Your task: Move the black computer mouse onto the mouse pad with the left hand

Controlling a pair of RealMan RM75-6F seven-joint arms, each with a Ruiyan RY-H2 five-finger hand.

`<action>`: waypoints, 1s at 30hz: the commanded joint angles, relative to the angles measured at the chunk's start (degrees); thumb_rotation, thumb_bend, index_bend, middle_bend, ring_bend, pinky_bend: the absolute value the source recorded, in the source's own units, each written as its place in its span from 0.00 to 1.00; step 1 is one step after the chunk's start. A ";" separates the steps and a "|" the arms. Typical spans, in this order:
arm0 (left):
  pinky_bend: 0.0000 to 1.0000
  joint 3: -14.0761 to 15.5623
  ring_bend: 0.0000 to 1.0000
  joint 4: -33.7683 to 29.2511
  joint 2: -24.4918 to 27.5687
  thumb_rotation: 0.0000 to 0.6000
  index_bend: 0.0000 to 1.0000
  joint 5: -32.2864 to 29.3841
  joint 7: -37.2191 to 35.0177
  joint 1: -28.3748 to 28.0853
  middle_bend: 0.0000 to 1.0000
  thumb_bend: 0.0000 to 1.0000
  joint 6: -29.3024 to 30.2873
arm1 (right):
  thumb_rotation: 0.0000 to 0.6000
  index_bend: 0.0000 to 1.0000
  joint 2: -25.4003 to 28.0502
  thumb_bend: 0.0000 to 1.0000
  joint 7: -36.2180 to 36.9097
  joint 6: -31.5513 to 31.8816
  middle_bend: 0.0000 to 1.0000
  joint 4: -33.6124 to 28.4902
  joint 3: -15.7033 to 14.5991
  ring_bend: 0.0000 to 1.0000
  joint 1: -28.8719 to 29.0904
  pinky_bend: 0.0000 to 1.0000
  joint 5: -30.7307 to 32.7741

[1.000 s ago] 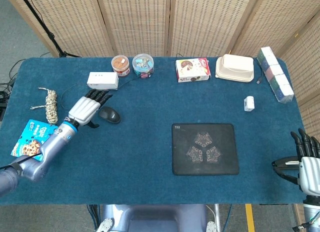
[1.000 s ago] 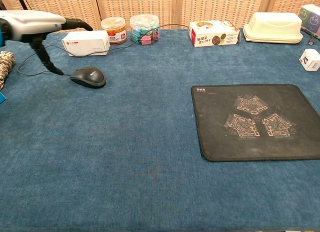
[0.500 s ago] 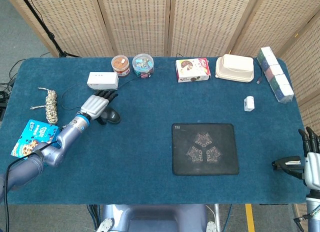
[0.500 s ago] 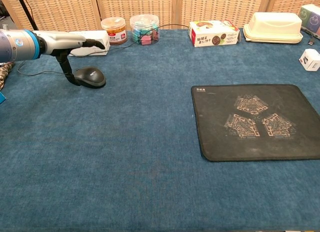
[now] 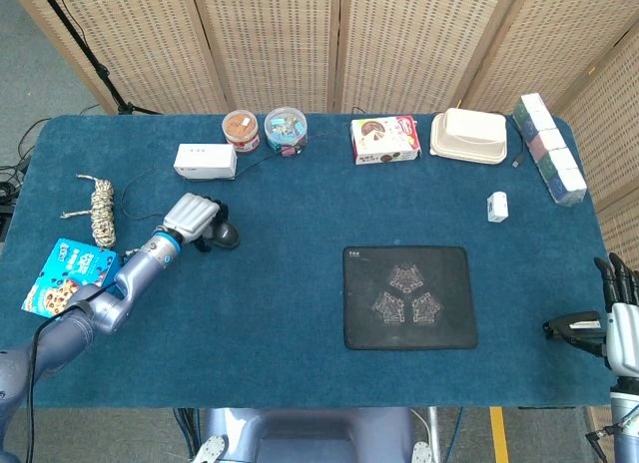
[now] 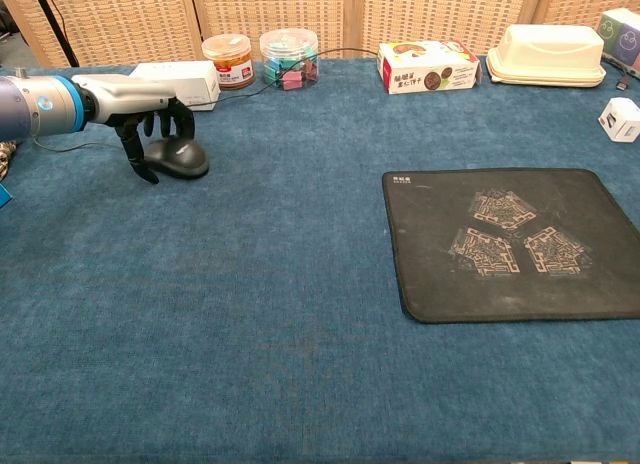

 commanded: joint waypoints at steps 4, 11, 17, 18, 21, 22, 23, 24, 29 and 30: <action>0.48 0.46 0.48 0.42 -0.15 1.00 0.60 0.25 -0.81 -0.08 0.56 0.27 1.69 | 1.00 0.03 0.18 0.02 0.36 -0.25 0.00 -0.01 -0.07 0.00 -0.05 0.00 0.09; 0.48 0.82 0.49 -4.24 2.82 1.00 0.61 1.31 -1.42 0.34 0.57 0.28 5.50 | 1.00 0.03 0.35 0.02 0.46 -0.48 0.00 -0.30 -0.06 0.00 -0.01 0.00 0.25; 0.48 0.14 0.47 -13.97 6.13 1.00 0.59 4.34 1.87 -0.59 0.56 0.28 12.12 | 1.00 0.03 0.67 0.02 0.90 -0.54 0.00 -0.71 0.01 0.00 0.02 0.00 0.15; 0.48 -0.03 0.47 -15.46 6.23 1.00 0.59 4.94 3.12 -0.98 0.56 0.27 13.07 | 1.00 0.03 0.76 0.02 1.05 -0.51 0.00 -0.77 0.04 0.00 0.00 0.00 0.14; 0.48 -1.28 0.46 -20.76 5.57 1.00 0.58 6.37 8.10 -3.17 0.56 0.27 14.77 | 1.00 0.03 1.17 0.02 1.88 -0.32 0.00 -0.98 0.20 0.00 -0.17 0.00 0.20; 0.48 -1.80 0.46 -22.17 5.17 1.00 0.58 6.28 9.81 -3.92 0.56 0.27 14.56 | 1.00 0.03 1.30 0.02 2.17 -0.31 0.00 -1.00 0.26 0.00 -0.22 0.00 0.26; 0.48 -2.37 0.46 -23.53 4.68 1.00 0.58 6.04 11.60 -4.73 0.56 0.27 14.18 | 1.00 0.03 1.43 0.02 2.46 -0.32 0.00 -1.00 0.32 0.00 -0.27 0.00 0.33; 0.48 -2.98 0.46 -24.77 4.05 1.00 0.58 5.80 13.45 -5.58 0.56 0.27 13.80 | 1.00 0.03 1.57 0.02 2.76 -0.34 0.00 -1.00 0.37 0.00 -0.30 0.00 0.41; 0.48 -5.82 0.46 -28.25 -0.61 1.00 0.58 4.10 24.16 -10.12 0.56 0.27 11.55 | 1.00 0.03 2.24 0.02 4.53 -0.65 0.00 -0.70 0.61 0.00 -0.57 0.00 1.01; 0.48 -6.29 0.46 -28.75 -1.34 1.00 0.58 3.47 26.13 -10.86 0.56 0.27 10.94 | 1.00 0.03 2.35 0.02 4.89 -0.70 0.00 -0.63 0.66 0.00 -0.64 0.00 1.15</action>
